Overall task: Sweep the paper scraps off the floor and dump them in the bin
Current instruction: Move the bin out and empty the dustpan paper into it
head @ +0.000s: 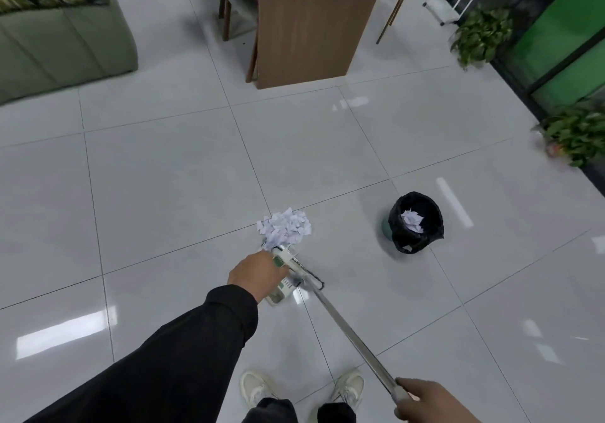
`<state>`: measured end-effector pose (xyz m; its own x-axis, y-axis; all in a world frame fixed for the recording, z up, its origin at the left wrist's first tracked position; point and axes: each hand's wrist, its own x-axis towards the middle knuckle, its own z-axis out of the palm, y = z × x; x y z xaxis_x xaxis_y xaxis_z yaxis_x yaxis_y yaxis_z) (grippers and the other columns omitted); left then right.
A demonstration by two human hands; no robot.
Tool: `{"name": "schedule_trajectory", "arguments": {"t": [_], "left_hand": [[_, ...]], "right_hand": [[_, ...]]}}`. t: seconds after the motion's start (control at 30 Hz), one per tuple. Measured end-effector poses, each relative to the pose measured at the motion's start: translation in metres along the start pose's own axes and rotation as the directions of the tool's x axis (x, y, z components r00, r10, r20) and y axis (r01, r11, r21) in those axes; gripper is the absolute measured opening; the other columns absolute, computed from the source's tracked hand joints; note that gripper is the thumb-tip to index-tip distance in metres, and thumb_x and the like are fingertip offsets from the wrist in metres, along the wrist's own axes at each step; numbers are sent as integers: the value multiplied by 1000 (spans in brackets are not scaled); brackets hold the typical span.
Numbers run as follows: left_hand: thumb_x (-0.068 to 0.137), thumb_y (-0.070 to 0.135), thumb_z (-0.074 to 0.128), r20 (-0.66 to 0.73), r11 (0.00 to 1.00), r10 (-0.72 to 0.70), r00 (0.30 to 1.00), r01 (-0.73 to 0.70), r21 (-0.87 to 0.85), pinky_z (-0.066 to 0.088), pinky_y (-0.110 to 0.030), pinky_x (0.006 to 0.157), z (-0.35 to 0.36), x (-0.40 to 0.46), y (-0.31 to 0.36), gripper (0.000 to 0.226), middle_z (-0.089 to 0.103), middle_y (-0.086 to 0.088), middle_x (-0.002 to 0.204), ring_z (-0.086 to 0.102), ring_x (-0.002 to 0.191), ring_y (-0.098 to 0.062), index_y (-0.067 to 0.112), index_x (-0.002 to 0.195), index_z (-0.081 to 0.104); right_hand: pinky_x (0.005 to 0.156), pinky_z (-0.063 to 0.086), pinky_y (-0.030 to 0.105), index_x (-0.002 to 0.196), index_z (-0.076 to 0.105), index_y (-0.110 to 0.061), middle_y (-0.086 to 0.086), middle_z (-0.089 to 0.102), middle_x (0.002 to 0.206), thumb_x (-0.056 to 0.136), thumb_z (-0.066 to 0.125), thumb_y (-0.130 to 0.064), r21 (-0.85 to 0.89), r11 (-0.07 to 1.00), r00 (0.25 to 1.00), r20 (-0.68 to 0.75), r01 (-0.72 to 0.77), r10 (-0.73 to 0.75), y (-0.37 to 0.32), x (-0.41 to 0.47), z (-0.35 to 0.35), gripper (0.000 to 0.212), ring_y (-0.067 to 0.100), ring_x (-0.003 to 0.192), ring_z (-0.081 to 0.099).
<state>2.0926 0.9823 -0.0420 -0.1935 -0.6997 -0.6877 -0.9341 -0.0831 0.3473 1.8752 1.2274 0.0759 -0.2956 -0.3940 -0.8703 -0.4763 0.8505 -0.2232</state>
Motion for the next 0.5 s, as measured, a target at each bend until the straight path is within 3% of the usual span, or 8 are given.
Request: {"name": "schedule_trajectory", "arguments": {"t": [0.07, 0.17, 0.27, 0.37, 0.5], "left_hand": [[93, 32, 55, 128, 991, -32, 991, 48, -125, 46, -27, 61, -3, 0, -6, 23, 66, -1, 80, 63, 65, -23, 11, 98, 64], [89, 22, 59, 194, 955, -23, 981, 79, -285, 36, -23, 50, 2, -11, -15, 23, 52, -3, 67, 46, 48, -20, 3, 100, 66], [93, 24, 61, 121, 944, -29, 992, 67, -324, 32, -25, 48, 15, -40, -23, 15, 44, 2, 68, 39, 58, -13, 14, 82, 60], [94, 24, 59, 37, 937, -63, 997, 71, -343, 31, -28, 50, 30, -67, -33, 31, 46, 4, 65, 41, 57, -13, 24, 66, 45], [91, 34, 65, -37, 914, -101, 994, 78, -399, 29, -30, 53, 47, -112, -29, 39, 44, 5, 60, 40, 54, -14, 19, 63, 42]], "right_hand": [[61, 42, 7, 85, 71, -17, -11, 66, 64, 92, 57, -30, 32, 999, 1000, -23, 11, -10, 4, -8, -7, 20, 0, 59, 59], [57, 40, 9, 80, 61, -4, -5, 56, 61, 94, 57, -21, 63, 995, 997, -3, 71, -71, 20, -25, -20, 22, 5, 57, 53], [56, 37, 12, 78, 63, -4, -3, 50, 62, 97, 60, -18, 136, 988, 997, 16, 75, -78, 28, -39, -36, 23, 8, 57, 47], [57, 39, 11, 75, 70, -19, -11, 57, 60, 97, 61, -26, 185, 975, 992, -11, 123, -123, 37, -48, -50, 24, 4, 56, 50], [47, 30, 21, 76, 57, -4, 12, 45, 60, 97, 61, -16, 306, 944, 991, -1, 124, -130, 48, -65, -69, 25, 18, 50, 40]]}}
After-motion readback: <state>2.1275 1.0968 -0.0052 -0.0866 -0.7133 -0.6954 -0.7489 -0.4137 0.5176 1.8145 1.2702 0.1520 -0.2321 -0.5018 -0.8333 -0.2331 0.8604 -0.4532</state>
